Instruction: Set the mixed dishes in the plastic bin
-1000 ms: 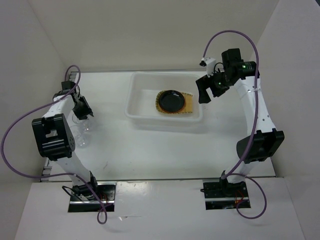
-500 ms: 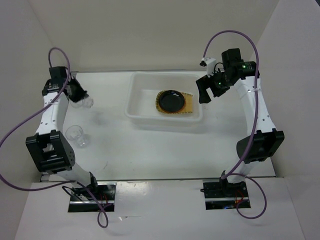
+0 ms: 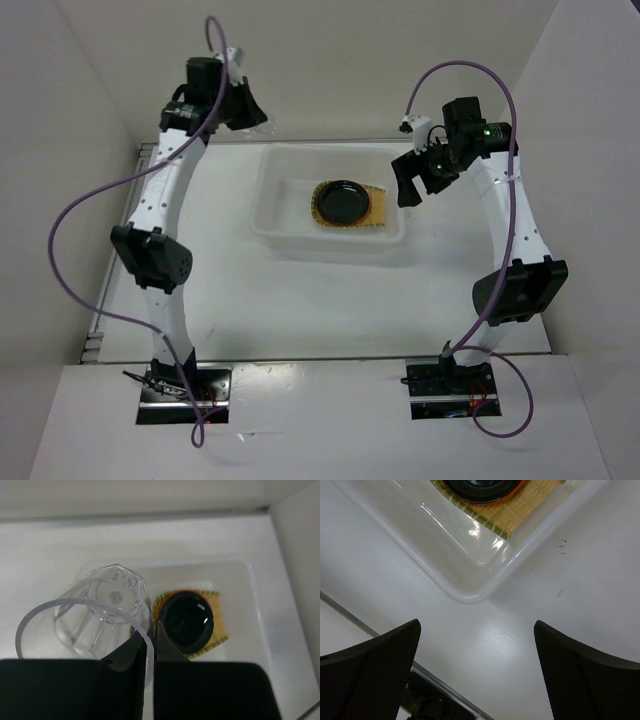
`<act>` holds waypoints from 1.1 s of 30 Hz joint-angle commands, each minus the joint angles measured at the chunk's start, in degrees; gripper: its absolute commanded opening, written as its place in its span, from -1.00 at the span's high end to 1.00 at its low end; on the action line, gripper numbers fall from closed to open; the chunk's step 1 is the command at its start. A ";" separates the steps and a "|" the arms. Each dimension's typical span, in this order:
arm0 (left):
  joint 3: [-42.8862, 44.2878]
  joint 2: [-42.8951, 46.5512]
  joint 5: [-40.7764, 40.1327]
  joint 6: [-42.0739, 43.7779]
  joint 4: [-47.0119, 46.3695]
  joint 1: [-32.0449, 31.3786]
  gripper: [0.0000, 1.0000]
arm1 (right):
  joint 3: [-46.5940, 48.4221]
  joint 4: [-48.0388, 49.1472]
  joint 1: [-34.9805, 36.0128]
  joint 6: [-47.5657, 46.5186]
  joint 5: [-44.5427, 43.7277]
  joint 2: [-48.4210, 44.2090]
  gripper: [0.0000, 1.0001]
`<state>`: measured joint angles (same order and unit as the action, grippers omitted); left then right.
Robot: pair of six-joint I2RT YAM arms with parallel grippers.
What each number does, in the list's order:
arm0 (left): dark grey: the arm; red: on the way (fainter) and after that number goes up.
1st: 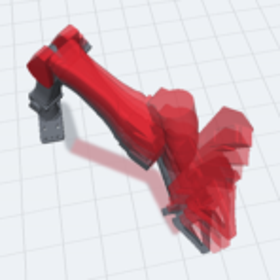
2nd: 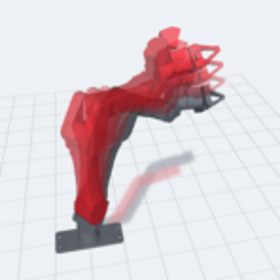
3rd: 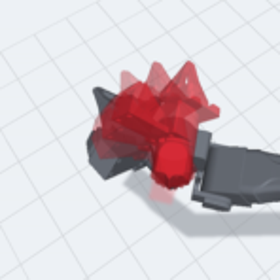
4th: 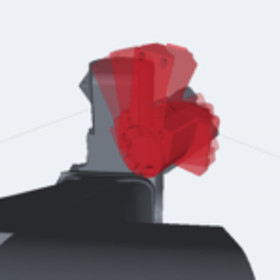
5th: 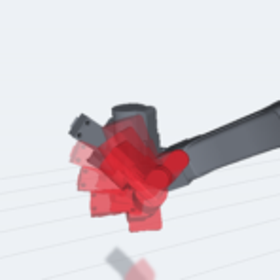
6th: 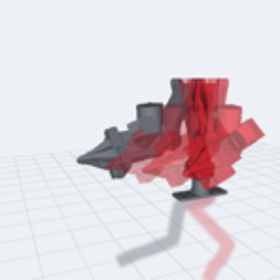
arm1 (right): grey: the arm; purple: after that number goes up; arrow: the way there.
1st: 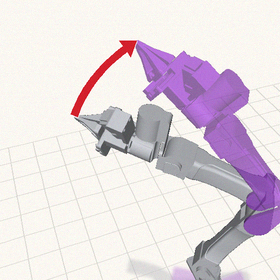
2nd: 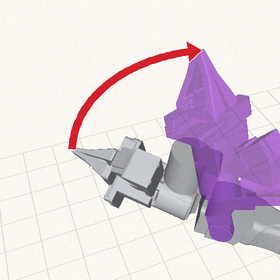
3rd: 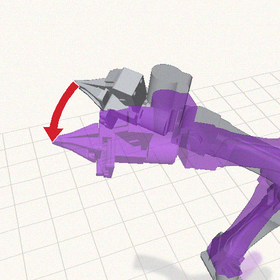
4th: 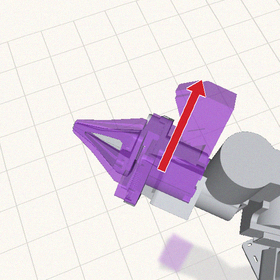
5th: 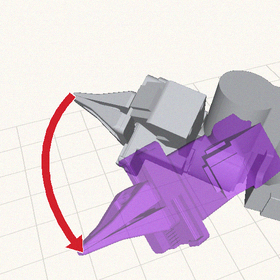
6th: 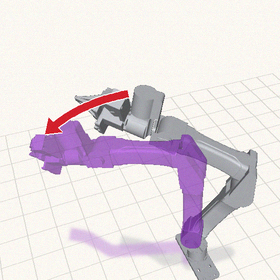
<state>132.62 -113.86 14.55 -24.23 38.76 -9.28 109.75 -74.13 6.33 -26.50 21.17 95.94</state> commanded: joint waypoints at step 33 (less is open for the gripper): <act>21.80 -31.95 -18.24 -0.02 18.98 -13.22 0.39 | -0.33 0.65 -0.35 -0.31 -1.57 -1.99 -0.97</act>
<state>150.52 -146.19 -3.33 -23.03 58.50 -22.57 109.12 -74.11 6.33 -26.52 20.10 95.90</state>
